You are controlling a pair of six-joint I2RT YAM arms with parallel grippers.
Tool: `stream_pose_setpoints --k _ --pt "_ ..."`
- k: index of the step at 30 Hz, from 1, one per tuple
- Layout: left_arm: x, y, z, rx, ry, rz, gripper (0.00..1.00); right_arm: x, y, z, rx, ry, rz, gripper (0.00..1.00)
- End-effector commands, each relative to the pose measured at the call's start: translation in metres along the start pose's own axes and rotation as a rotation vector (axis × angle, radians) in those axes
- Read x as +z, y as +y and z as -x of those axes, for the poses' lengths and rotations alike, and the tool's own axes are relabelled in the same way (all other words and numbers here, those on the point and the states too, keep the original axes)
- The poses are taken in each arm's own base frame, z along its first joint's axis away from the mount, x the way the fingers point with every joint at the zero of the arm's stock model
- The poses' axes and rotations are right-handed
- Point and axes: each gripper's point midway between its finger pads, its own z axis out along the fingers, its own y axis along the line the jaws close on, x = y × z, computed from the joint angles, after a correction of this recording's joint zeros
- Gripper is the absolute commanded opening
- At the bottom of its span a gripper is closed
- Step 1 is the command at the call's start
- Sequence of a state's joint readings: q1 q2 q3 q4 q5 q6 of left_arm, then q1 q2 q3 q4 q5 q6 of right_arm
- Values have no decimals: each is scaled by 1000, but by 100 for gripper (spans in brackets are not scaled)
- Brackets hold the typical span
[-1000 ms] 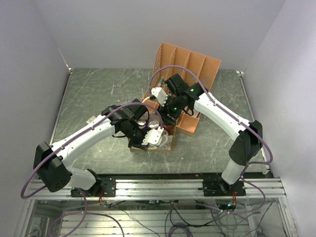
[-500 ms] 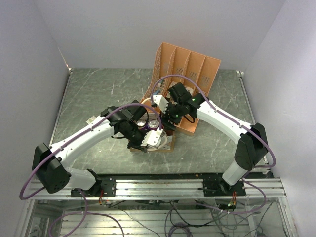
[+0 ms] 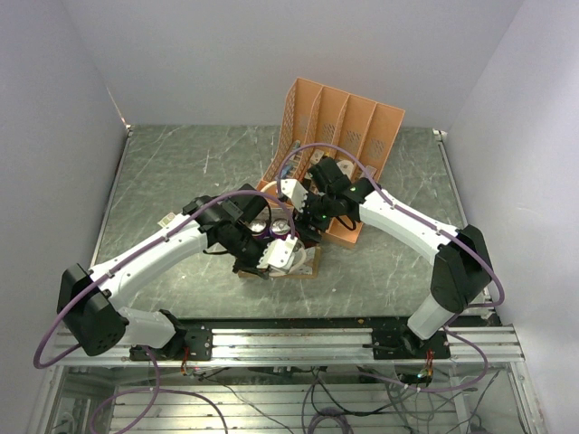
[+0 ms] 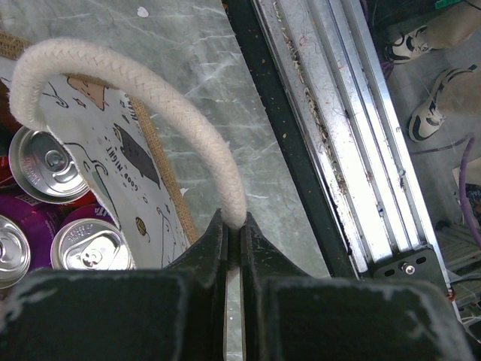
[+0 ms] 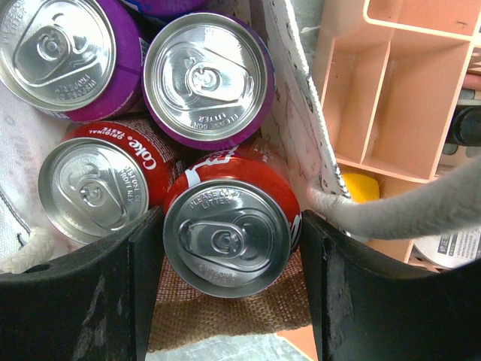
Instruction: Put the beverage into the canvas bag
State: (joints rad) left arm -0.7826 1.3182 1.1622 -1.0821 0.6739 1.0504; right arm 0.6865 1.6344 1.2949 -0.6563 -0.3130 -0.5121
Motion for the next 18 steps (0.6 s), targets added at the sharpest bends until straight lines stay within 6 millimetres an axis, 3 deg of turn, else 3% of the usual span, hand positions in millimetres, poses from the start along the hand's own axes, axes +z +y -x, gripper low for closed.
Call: stream_pose_setpoints --k 1,18 --pt "-3 -3 8 30 -27 0 7 -1 2 0 -6 -16 0 30" --pt "-1 -1 2 29 -12 15 7 12 -1 -10 13 11 -9 55"
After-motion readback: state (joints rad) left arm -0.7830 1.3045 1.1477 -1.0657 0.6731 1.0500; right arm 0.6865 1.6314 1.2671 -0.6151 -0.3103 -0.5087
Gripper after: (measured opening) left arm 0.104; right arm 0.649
